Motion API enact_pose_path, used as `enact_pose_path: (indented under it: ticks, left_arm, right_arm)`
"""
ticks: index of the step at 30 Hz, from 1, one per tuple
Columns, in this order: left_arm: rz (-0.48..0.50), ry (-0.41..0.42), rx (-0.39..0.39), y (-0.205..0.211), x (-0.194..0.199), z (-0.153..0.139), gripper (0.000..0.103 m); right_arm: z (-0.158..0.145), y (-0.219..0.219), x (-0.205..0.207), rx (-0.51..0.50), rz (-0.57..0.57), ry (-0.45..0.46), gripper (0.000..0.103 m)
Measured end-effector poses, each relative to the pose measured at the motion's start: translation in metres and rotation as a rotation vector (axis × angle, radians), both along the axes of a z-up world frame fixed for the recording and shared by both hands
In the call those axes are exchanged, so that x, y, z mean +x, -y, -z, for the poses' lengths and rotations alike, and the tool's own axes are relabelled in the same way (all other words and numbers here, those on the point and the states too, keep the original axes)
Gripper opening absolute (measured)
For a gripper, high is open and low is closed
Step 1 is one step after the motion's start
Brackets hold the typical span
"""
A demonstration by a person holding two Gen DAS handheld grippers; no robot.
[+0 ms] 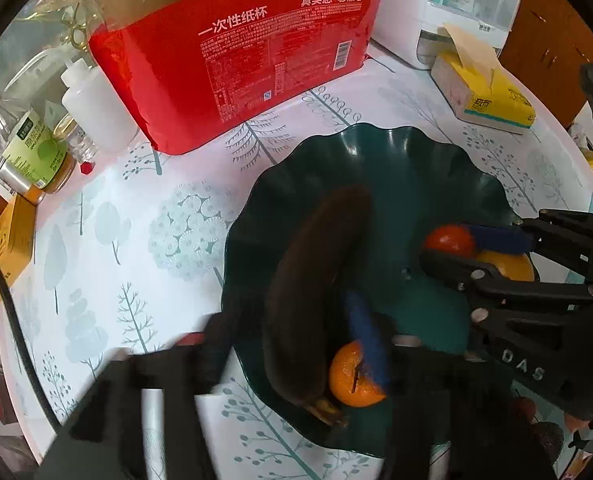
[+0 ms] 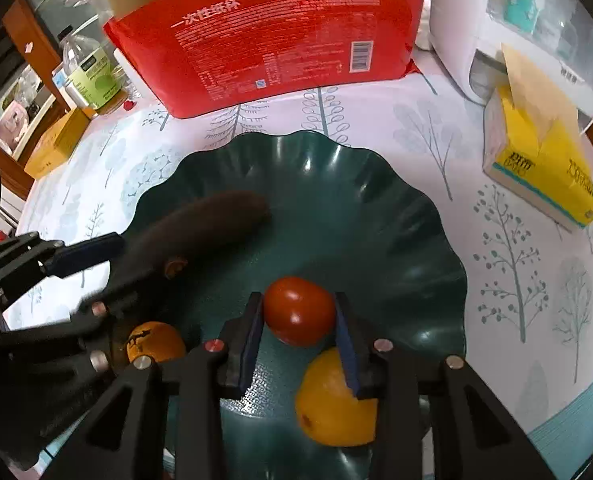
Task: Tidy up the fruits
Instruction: 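Place the banana on the green plate with the left tool while the right tool places the tomato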
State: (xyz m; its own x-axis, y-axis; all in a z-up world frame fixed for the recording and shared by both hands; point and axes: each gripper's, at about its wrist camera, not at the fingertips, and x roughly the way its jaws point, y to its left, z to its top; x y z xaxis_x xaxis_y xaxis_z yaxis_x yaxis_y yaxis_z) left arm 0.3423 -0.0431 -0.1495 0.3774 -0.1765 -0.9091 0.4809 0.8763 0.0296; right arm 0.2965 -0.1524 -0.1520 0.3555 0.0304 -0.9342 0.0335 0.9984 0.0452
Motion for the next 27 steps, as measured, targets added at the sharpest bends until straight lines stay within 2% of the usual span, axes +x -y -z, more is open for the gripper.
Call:
enact_pose_path:
  ticks: [2, 5, 15, 19, 27]
  left_arm:
    - [-0.011, 0.02, -0.003, -0.002, -0.004, -0.005, 0.065]
    - [-0.029, 0.013, -0.017, -0.004, -0.008, -0.011, 0.074]
    - [-0.047, 0.027, -0.063, -0.007, -0.038, -0.049, 0.09]
    - [-0.046, 0.022, -0.084, -0.011, -0.052, -0.065, 0.091]
    - [-0.073, 0.095, -0.119, -0.02, -0.085, -0.108, 0.091]
  right_arm:
    - [-0.002, 0.0, -0.001, -0.013, 0.005, 0.007, 0.041]
    - [-0.006, 0.004, -0.004, -0.012, 0.012, 0.013, 0.044]
    - [-0.038, 0.007, -0.024, -0.01, 0.029, 0.062, 0.045]
    - [-0.056, 0.008, -0.034, -0.011, 0.032, 0.083, 0.045]
    - [-0.09, 0.0, -0.055, -0.046, 0.022, 0.126, 0.045]
